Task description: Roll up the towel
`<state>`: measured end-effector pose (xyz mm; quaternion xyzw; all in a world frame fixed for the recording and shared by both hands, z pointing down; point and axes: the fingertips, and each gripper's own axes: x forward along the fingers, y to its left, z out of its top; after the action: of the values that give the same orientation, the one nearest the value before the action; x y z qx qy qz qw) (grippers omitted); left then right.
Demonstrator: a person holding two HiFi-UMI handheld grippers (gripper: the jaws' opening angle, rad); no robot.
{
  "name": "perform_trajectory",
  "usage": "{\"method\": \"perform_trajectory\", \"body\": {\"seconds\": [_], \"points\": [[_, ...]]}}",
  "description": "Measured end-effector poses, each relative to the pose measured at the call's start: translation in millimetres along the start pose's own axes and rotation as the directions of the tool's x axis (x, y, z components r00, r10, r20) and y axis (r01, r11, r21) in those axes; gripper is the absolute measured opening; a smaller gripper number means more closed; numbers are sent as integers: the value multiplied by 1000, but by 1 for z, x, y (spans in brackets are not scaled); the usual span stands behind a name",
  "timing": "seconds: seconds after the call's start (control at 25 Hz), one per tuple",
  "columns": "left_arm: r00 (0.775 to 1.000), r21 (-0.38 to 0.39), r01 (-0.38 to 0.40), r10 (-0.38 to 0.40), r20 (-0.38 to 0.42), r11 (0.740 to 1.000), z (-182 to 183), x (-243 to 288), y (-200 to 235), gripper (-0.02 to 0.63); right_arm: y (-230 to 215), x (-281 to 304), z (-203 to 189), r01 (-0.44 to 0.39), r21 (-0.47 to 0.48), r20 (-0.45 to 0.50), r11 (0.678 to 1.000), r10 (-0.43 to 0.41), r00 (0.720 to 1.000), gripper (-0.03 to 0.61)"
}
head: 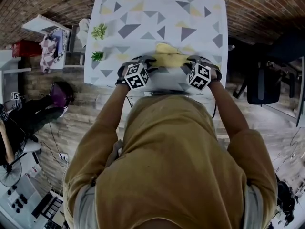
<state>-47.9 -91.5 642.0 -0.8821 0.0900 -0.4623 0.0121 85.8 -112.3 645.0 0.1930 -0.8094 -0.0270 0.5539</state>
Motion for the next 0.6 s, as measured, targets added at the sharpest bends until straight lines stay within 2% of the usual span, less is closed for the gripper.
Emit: {"method": "perform_trajectory", "body": {"seconds": [0.32, 0.6], "points": [[997, -36, -76, 76, -7, 996, -1, 1, 9, 155, 3, 0, 1, 17, 33, 3, 999, -17, 1000, 65], [996, -69, -87, 88, 2, 994, 0, -2, 3, 135, 7, -2, -1, 14, 80, 15, 997, -15, 1000, 54]]}}
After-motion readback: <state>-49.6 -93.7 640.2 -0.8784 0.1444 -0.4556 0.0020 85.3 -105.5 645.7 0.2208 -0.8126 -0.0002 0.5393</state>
